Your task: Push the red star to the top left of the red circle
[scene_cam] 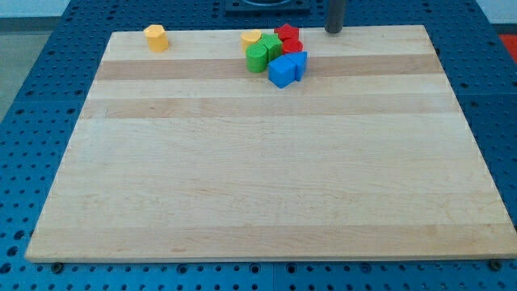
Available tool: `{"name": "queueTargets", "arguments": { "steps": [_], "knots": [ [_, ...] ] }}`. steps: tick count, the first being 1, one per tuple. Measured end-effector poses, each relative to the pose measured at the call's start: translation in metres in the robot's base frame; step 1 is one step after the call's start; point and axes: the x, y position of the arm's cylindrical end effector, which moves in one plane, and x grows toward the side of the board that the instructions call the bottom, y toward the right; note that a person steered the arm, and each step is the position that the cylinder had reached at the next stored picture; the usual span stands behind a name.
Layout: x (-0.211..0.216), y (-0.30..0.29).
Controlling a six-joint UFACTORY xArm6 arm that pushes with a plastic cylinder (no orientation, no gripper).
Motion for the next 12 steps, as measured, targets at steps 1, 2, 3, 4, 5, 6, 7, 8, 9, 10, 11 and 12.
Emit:
{"name": "queueTargets", "arguments": {
  "steps": [1,2,3,4,5,6,7,8,9,10,11,12],
  "knots": [
    [0.000,0.000],
    [0.000,-0.013],
    [0.001,-0.049],
    [0.001,-0.064],
    [0.006,-0.066],
    [0.018,-0.069],
    [0.026,-0.084],
    [0.026,-0.104],
    [0.026,-0.117],
    [0.033,-0.126],
    [0.036,-0.143],
    [0.040,-0.156]
  ]
}}
